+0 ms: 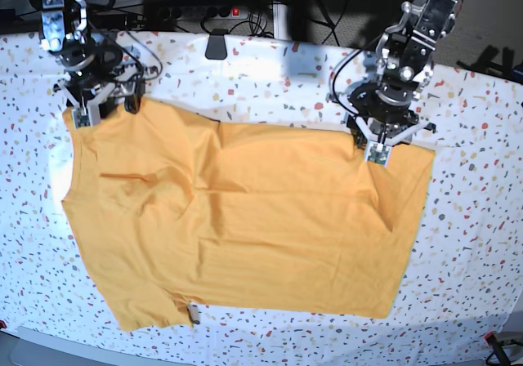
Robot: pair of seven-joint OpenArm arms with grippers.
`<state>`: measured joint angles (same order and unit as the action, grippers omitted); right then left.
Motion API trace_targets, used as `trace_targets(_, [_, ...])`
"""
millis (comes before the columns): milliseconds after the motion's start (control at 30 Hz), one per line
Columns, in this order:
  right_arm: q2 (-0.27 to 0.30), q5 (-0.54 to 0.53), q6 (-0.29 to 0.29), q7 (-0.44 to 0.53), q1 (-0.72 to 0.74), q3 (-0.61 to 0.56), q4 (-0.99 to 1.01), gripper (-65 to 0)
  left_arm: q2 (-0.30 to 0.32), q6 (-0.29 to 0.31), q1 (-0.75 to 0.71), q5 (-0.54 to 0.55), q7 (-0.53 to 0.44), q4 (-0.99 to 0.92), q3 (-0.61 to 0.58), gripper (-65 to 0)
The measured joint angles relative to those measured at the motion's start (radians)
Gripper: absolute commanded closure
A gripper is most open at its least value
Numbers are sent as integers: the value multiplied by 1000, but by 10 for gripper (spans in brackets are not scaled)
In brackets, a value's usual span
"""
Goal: Fold the T-shirt properly
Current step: 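Pull the shirt edge toward the robot with both grippers, flattening it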
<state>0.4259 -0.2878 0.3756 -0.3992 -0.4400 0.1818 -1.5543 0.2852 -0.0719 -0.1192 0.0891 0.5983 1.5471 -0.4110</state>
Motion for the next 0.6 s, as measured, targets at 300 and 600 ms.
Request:
trace_targets(300, [-2, 5, 22, -64, -111, 173, -59, -378, 0, 0, -92, -11, -18, 63, 1, -245])
trace_targets(600, [91, 6, 23, -134, -116, 177, -74, -378, -2, 31, -235, 17, 162, 260, -2, -245])
